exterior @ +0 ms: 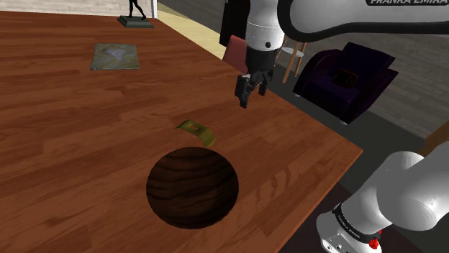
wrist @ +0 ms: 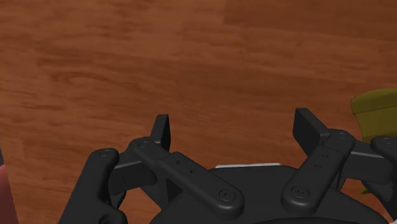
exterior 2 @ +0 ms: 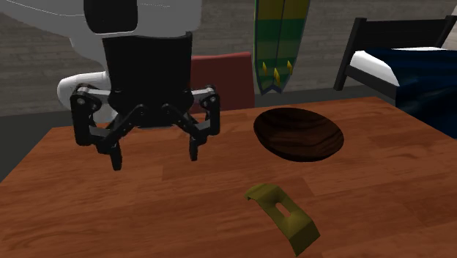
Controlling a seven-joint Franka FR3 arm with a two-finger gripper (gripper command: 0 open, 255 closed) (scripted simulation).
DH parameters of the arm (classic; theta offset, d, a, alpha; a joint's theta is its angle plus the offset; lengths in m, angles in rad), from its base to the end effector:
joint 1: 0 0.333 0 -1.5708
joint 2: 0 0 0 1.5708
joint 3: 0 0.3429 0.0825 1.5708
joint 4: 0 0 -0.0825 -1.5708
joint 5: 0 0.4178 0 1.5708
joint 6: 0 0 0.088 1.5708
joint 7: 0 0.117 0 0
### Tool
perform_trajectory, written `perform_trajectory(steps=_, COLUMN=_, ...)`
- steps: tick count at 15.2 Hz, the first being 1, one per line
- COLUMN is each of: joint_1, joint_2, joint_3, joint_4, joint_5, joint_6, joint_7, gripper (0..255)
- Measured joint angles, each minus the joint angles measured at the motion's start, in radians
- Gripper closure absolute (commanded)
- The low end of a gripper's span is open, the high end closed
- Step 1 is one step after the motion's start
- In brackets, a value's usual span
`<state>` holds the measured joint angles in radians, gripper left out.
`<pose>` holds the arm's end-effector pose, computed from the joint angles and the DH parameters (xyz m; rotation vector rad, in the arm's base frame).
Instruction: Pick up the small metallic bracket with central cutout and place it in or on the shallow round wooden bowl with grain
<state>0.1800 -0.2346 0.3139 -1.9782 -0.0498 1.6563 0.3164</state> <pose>0.4425 0.2464 0.5652 2.9797 0.2578 -0.0651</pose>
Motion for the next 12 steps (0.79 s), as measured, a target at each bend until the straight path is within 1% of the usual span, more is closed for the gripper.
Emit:
perform_trajectory(steps=3, joint_1=0.023, joint_2=0.106, joint_3=0.050, joint_4=0.099, joint_5=-0.047, joint_6=-0.017, joint_7=0.038, gripper=0)
perform_trajectory(steps=8, joint_1=0.087, joint_2=0.296, joint_3=0.129, joint_4=0.288, joint_5=-0.144, joint_6=-0.074, joint_7=0.115, gripper=0)
perform_trajectory(steps=11, joint_1=0.138, joint_2=0.411, joint_3=0.160, joint_4=0.397, joint_5=-0.212, joint_6=-0.109, joint_7=0.149, gripper=0)
perform_trajectory(steps=12, joint_1=0.165, joint_2=0.459, joint_3=0.172, joint_4=0.449, joint_5=-0.238, joint_6=-0.130, joint_7=0.169, gripper=0)
